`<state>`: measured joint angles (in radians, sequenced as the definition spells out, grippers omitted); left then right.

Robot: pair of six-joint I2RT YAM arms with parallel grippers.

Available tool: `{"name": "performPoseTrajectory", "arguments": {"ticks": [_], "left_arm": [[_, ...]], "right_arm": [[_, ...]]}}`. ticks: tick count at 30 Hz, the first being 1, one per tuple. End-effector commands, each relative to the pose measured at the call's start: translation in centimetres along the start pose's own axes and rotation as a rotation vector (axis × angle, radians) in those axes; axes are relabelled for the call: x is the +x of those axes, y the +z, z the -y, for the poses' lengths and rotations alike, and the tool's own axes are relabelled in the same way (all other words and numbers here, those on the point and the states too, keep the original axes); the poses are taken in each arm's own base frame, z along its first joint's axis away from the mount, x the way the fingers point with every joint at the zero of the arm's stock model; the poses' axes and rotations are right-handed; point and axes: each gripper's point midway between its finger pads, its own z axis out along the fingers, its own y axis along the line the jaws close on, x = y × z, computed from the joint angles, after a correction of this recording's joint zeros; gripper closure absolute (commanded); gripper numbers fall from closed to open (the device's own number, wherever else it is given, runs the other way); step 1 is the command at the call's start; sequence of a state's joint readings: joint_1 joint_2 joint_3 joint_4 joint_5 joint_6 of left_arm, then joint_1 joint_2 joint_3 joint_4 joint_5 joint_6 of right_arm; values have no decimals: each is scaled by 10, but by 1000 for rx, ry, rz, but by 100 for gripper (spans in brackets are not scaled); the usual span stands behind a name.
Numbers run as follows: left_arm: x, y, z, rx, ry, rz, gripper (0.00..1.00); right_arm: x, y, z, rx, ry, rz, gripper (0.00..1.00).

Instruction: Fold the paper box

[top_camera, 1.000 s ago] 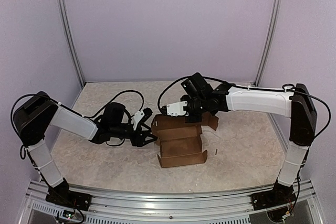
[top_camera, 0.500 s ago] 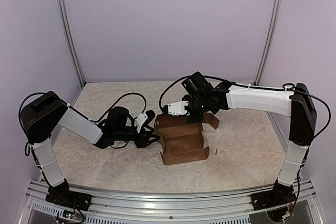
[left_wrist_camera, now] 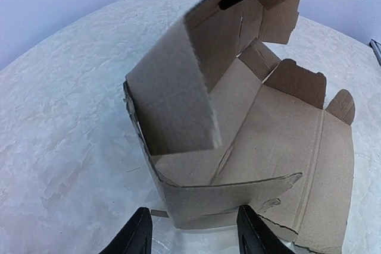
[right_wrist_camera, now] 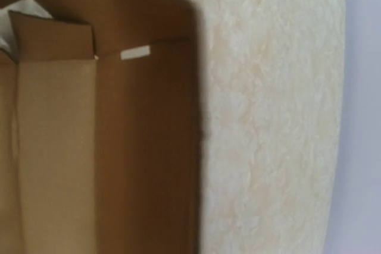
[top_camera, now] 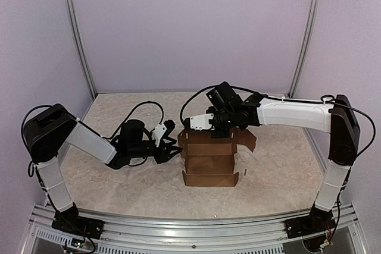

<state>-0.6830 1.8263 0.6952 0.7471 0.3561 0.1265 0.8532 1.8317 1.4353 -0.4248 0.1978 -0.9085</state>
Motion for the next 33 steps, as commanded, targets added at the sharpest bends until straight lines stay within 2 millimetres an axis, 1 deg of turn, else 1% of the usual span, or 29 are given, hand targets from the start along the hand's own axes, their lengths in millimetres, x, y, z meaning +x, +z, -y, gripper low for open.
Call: {"name": "performPoseTrajectory", "arguments": {"ticks": [1, 3, 8, 10, 15, 22, 28, 31, 33], "left_arm": [[-15, 5, -8, -15, -3, 47, 52], [-15, 7, -8, -6, 0, 49, 52], [-19, 14, -6, 24, 21, 73, 52], [-21, 17, -4, 37, 29, 82, 52], [-27, 26, -7, 41, 43, 106, 53], [-35, 39, -11, 49, 59, 130, 54], [-26, 49, -16, 34, 57, 107, 54], [-22, 49, -18, 33, 55, 103, 53], [-24, 48, -17, 50, 57, 113, 53]], "right_arm": [[-2, -10, 4, 53, -16, 5, 97], [-1, -9, 3, 67, -29, -1, 100], [1, -10, 1, 105, -48, -4, 100], [4, -7, -1, 115, -51, -14, 100], [12, -1, -5, 144, -64, -38, 100], [19, -2, -8, 170, -76, -57, 100], [27, -2, -16, 172, -99, -72, 100], [30, -2, -17, 176, -107, -76, 100], [29, -3, -17, 177, -108, -73, 100]]}}
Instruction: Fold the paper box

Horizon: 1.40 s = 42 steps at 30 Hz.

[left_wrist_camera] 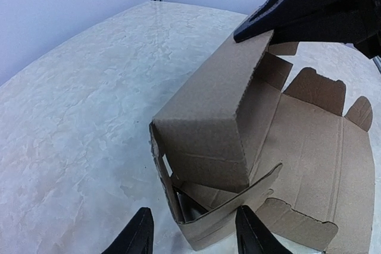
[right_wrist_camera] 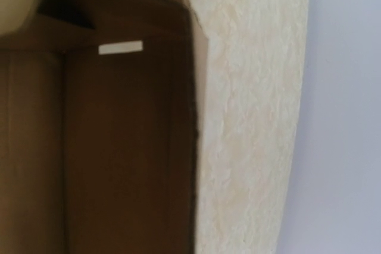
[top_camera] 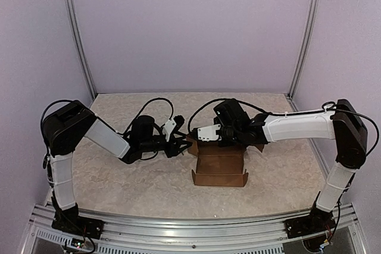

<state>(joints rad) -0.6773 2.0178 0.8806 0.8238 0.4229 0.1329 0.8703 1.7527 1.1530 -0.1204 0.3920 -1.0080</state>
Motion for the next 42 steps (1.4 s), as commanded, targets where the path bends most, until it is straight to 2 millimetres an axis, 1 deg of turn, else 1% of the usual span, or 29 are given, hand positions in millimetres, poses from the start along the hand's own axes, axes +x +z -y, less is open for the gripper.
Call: {"name": "performPoseTrajectory", "arguments": {"ticks": [1, 4, 7, 12, 15, 17, 20, 22, 24, 28, 34, 38, 42], "left_arm": [[-9, 4, -5, 10, 31, 44, 52], [-12, 8, 1, 60, 57, 55, 49], [-14, 13, 5, 94, 73, 62, 50], [-29, 14, 11, 112, 87, 102, 52], [-40, 15, 11, 113, 89, 130, 52], [-47, 18, 12, 129, 93, 151, 52], [-48, 27, 15, 156, 103, 153, 49], [-43, 33, 17, 161, 106, 132, 49], [-39, 35, 14, 132, 97, 122, 49], [-30, 30, 15, 120, 70, 122, 48], [-14, 30, 21, 139, 43, 86, 49], [-3, 26, 23, 141, 32, 72, 49], [0, 26, 20, 131, 20, 71, 49]], "right_arm": [[-7, -9, -3, -5, -28, 34, 100], [-6, -9, -5, -17, -36, 31, 100], [-7, -12, -5, -30, -27, 34, 100], [-6, -13, -7, -49, -23, 29, 100], [-3, -12, -8, -49, -28, 16, 100], [-3, -13, -7, -56, -13, 16, 100], [0, -12, -2, -63, 18, -5, 100], [5, -10, -2, -74, 22, -24, 100], [10, -7, -6, -62, 7, -40, 100], [17, -6, -10, -24, -25, -53, 100], [24, -10, -4, 65, -61, -58, 100], [27, -10, -3, 103, -78, -63, 100], [29, -12, -4, 123, -86, -61, 100]]}}
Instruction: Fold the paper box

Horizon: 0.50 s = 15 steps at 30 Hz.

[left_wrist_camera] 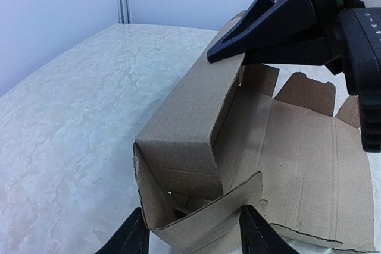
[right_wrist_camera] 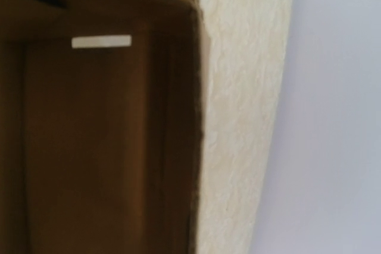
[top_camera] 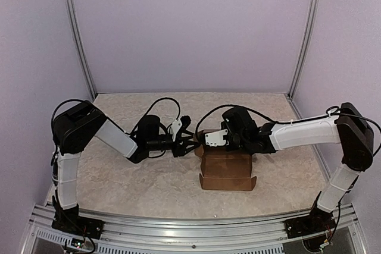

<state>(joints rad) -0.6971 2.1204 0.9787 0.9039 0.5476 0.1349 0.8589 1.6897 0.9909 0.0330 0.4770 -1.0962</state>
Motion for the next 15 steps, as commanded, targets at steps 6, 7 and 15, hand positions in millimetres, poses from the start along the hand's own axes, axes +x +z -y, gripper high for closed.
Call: {"name": "performPoseTrajectory", "arguments": {"ticks": [6, 7, 15], "left_arm": [[13, 4, -1, 4, -40, -5, 49], [10, 6, -2, 7, -42, 0, 50], [-1, 33, -2, 6, -23, 17, 52]], "right_arm": [[1, -10, 2, 50, -9, 11, 100], [1, -10, 2, 50, -6, 12, 100], [-4, -12, -7, 28, 4, 31, 100]]}}
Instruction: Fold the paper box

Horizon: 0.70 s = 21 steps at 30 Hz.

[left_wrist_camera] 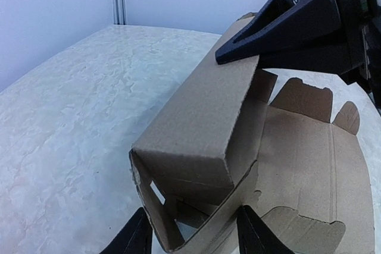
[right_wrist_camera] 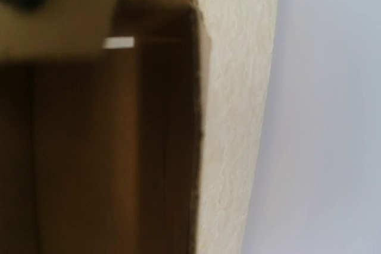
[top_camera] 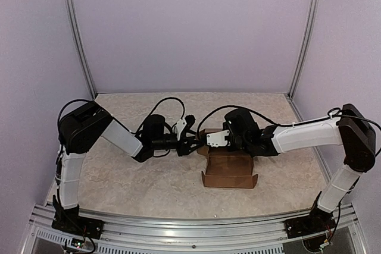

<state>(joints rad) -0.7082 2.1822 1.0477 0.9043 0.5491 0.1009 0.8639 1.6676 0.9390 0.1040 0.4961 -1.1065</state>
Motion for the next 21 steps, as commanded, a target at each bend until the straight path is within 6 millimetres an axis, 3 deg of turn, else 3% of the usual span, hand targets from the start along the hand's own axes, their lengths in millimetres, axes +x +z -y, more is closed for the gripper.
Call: {"name": "performPoseTrajectory", "arguments": {"ticks": [1, 12, 21], "left_arm": [[-3, 20, -1, -15, 6, 8, 54], [-9, 51, -2, -122, 74, 34, 58], [-12, 34, 4, -161, 69, 77, 66]], "right_arm": [[-6, -8, -7, -14, -2, 31, 100], [-7, -12, -16, -66, 19, 43, 100], [-2, -17, -18, -92, 9, 28, 98]]}}
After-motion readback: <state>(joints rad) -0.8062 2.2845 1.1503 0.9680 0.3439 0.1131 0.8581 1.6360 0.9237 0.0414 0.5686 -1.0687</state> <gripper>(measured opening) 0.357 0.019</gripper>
